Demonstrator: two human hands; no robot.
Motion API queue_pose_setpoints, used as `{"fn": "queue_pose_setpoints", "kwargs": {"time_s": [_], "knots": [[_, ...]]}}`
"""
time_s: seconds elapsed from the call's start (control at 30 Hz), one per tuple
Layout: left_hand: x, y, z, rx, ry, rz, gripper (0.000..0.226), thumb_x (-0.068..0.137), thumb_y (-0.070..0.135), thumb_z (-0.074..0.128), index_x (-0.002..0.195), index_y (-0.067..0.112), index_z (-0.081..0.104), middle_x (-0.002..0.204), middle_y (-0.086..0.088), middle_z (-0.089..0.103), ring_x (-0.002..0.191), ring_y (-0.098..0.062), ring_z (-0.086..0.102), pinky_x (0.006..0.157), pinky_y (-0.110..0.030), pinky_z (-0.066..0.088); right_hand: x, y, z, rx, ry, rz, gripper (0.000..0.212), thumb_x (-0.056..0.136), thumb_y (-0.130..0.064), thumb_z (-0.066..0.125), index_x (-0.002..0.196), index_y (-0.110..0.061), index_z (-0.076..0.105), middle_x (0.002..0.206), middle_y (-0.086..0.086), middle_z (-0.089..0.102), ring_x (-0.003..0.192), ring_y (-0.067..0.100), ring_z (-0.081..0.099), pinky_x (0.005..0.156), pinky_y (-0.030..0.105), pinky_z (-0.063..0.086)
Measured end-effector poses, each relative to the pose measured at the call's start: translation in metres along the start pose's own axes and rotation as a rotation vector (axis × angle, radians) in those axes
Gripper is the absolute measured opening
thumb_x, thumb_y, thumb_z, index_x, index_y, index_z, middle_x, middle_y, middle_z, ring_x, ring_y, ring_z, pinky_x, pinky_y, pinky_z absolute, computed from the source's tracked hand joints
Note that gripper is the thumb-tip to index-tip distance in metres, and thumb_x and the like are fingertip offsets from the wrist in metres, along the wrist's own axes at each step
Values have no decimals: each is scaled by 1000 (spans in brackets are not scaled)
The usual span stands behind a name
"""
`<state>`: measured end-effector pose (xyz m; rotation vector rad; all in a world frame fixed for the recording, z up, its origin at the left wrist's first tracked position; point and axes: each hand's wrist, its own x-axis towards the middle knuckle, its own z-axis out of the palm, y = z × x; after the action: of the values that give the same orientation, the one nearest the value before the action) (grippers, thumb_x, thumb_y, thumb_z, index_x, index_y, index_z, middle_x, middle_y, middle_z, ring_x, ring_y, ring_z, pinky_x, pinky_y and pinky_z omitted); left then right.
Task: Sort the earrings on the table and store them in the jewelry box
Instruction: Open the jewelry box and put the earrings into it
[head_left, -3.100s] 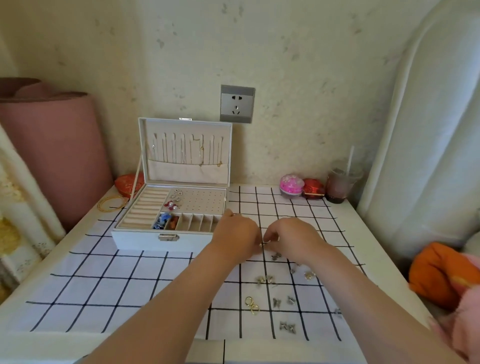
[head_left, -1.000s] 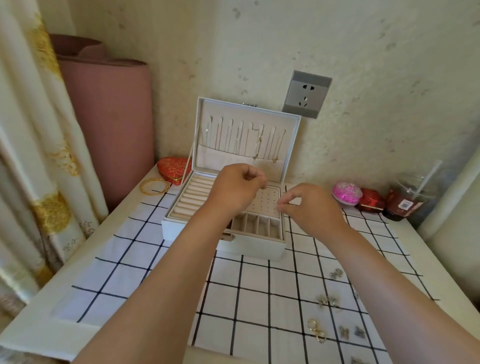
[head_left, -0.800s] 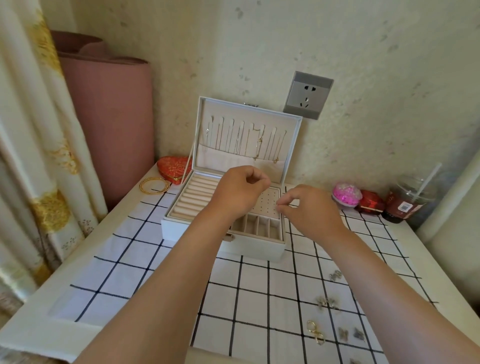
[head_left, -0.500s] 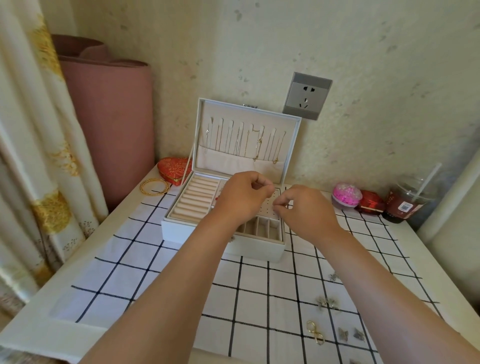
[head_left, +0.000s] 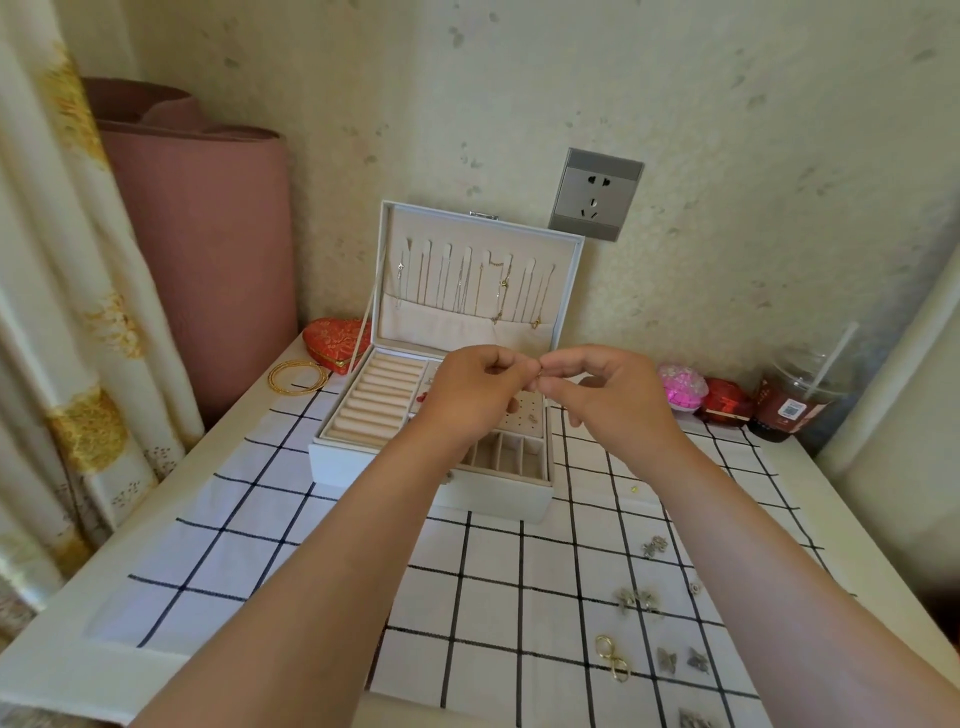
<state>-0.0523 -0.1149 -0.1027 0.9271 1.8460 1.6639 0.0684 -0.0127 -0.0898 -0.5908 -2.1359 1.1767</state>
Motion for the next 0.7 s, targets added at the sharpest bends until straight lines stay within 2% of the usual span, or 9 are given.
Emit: {"fn": "queue_pose_setpoints", "kwargs": {"time_s": [0.17,0.27,0.43,0.6,0.67,0.7], "knots": [[-4,3,2,-93,-53,-107,16,93,31,65,101,20,74,87,6,73,64,-6,63,64,-20,54,-2,2,-3,74,48,30,12,80,-12,81,89,-20,79,81,-3,76,47,10,51,51,19,47],[-6,5,4,-168,-64,-153,19,95,32,64,103,18,74,85,6,72,65,-8,63,67,-24,56,-3,4,-2,92,51,14,10,86,-12,76,89,-21,79,78,-3,76,49,15,51,48,16,43],[-8,5,6,-177,-40,-165,17,95,30,63,97,18,76,87,7,75,67,-8,64,67,-22,56,-5,4,5,119,117,29,16,89,-10,71,86,-24,78,74,-5,75,46,2,50,48,16,45],[-10,6,5,-168,-37,-169,17,96,33,61,98,24,75,92,9,76,74,-9,68,72,-24,58,-4,8,7,196,144,69,13,87,-11,74,89,-23,79,74,-7,75,45,3,50,51,21,46],[-9,3,3,-6,-37,-87,20,97,36,56,102,28,74,92,11,75,82,-9,68,76,-27,56,-1,14,5,131,150,66,14,87,-12,75,88,-25,79,72,-12,74,52,-2,57,60,21,48],[-7,-1,1,201,-26,12,20,97,37,55,104,30,73,94,13,73,88,-8,66,78,-26,53,0,19,5,48,144,61,14,86,-13,75,87,-27,80,73,-14,74,59,-4,61,66,21,50]]}}
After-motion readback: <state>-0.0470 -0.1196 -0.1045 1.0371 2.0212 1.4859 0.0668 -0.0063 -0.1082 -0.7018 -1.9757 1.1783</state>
